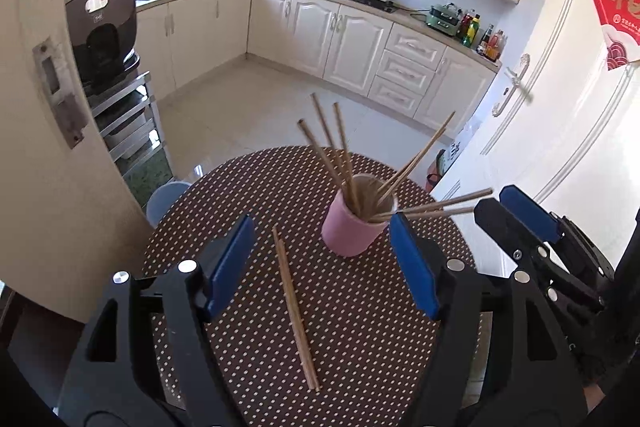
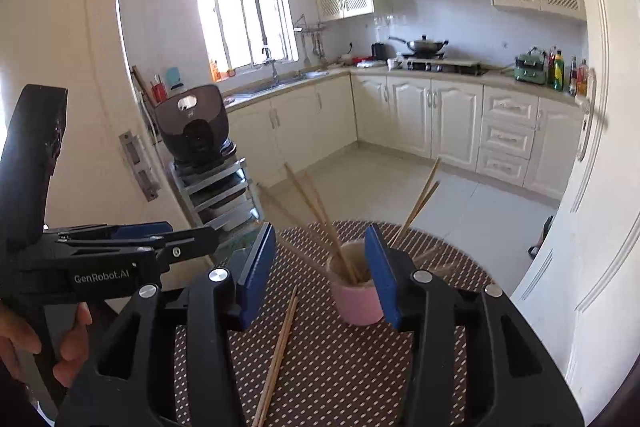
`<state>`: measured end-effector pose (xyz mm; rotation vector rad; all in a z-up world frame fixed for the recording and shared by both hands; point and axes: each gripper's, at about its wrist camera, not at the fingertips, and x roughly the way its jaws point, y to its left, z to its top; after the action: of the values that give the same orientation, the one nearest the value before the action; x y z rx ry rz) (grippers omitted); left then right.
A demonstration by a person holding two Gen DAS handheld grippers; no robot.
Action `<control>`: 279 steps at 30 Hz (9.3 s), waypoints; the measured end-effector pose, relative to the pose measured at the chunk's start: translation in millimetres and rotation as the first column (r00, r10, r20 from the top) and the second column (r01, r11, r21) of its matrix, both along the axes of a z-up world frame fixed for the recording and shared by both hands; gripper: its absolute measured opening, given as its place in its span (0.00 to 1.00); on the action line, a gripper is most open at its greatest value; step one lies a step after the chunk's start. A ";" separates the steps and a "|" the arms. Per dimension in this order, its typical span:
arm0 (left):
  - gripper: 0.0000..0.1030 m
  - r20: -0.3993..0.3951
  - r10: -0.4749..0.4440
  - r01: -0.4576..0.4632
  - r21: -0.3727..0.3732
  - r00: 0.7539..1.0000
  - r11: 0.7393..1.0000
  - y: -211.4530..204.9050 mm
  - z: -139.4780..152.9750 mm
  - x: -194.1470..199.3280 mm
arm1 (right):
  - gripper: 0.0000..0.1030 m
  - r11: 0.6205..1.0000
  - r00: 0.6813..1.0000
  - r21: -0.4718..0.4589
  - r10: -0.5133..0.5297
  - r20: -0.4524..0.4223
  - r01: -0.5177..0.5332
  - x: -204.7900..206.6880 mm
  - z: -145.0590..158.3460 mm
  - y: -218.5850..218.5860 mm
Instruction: Organize utensils
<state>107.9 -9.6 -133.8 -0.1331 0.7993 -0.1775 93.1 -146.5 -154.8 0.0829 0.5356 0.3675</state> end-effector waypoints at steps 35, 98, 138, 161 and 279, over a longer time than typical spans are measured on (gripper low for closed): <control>0.67 -0.486 0.065 -0.017 0.104 0.872 0.994 7.3 -203.5 63.3 | 0.43 0.999 0.882 -0.011 0.034 -0.471 -0.045 43.5 -143.7 10.5; 0.06 -0.463 0.174 -0.141 0.106 0.869 0.984 55.8 -227.1 128.4 | 0.04 0.978 0.790 0.004 0.171 -0.588 -0.209 126.4 -181.1 88.4; 0.06 0.056 -0.124 0.128 -0.074 0.991 0.989 -11.1 33.0 16.7 | 0.04 0.946 0.953 0.272 0.232 -0.193 -0.176 46.8 13.5 -13.8; 0.06 0.159 -0.135 0.155 -0.122 0.978 0.980 -21.0 73.7 48.9 | 0.04 0.922 0.927 0.308 0.309 -0.214 -0.237 88.4 13.5 -20.4; 0.87 0.404 0.016 -0.057 0.091 0.915 0.994 -14.6 100.0 -45.6 | 0.67 1.000 0.980 0.015 0.022 0.200 -0.025 -17.0 94.8 -32.1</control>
<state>62.3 -24.1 -33.8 -0.0129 0.3917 -0.1226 76.1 -178.6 -59.9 0.0560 0.3347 0.3989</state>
